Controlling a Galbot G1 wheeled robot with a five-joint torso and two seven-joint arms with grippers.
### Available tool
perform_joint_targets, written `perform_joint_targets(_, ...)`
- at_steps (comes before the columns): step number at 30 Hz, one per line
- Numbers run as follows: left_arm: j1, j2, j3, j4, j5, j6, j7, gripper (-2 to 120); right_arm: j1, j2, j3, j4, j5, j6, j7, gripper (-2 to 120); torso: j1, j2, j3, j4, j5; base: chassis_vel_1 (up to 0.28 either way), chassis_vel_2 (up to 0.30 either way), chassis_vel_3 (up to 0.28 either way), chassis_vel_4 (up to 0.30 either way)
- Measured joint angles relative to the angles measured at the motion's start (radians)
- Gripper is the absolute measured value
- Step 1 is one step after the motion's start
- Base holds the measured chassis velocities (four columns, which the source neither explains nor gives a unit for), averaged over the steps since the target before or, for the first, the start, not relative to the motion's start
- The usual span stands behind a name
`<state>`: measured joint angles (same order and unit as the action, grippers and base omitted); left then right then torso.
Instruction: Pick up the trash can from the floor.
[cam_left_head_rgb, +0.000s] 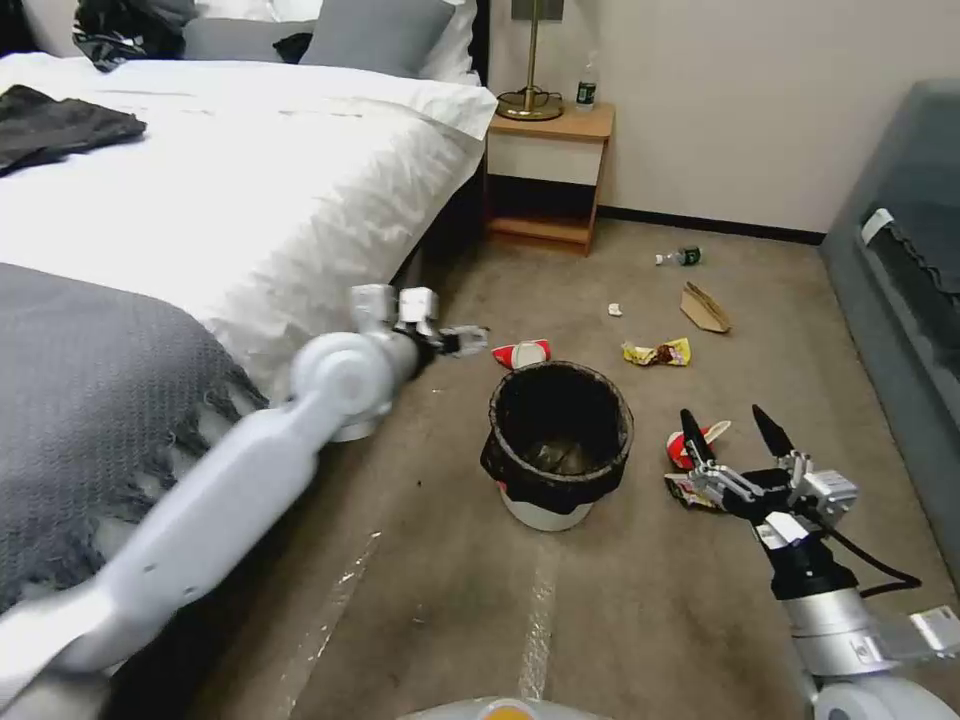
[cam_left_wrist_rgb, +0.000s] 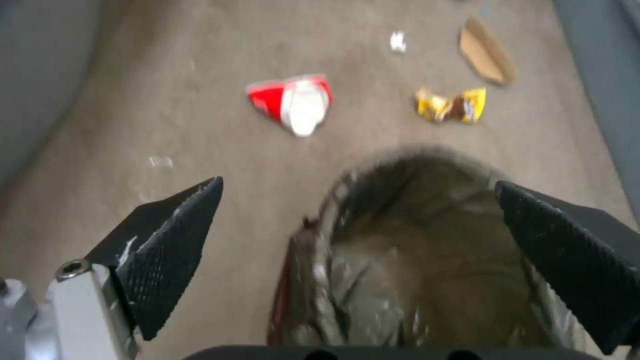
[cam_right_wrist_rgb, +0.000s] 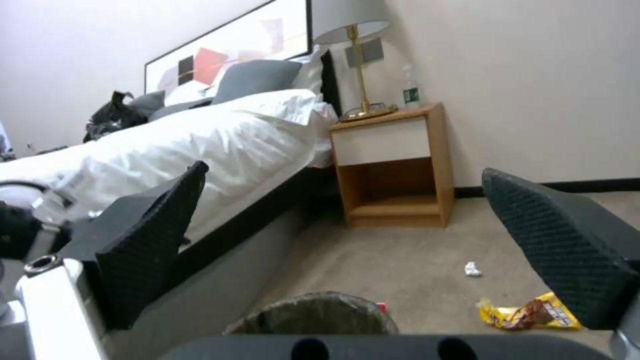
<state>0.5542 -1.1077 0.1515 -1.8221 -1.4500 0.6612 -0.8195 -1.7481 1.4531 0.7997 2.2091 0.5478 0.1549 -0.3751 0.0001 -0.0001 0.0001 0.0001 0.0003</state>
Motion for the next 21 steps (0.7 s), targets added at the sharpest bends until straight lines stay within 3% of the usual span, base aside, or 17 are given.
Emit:
perform_joint_targets(11,0.124,-0.089,-0.011,0.078,0.080,0.002,-0.032,100,0.000,-0.004,-0.004,-0.015,0.001,0.009,0.000,100,0.000,0.000,0.000,0.0001,-0.0002,0.000,0.000,0.000,0.000)
perform_joint_targets(13,0.159,-0.107,-0.022,0.116,0.128,0.000,-0.013,99,-0.003,-0.006,-0.005,-0.015,0.001,0.011,0.000,100,0.000,0.000,0.000,0.0000,-0.0003,0.000,0.000,0.000,0.000)
perform_joint_targets(21,0.172,-0.116,-0.045,0.159,0.148,-0.001,0.055,99,-0.013,-0.006,-0.013,-0.006,0.000,0.012,-0.005,100,0.000,0.000,0.000,0.0000,-0.0003,0.000,0.000,0.000,0.000)
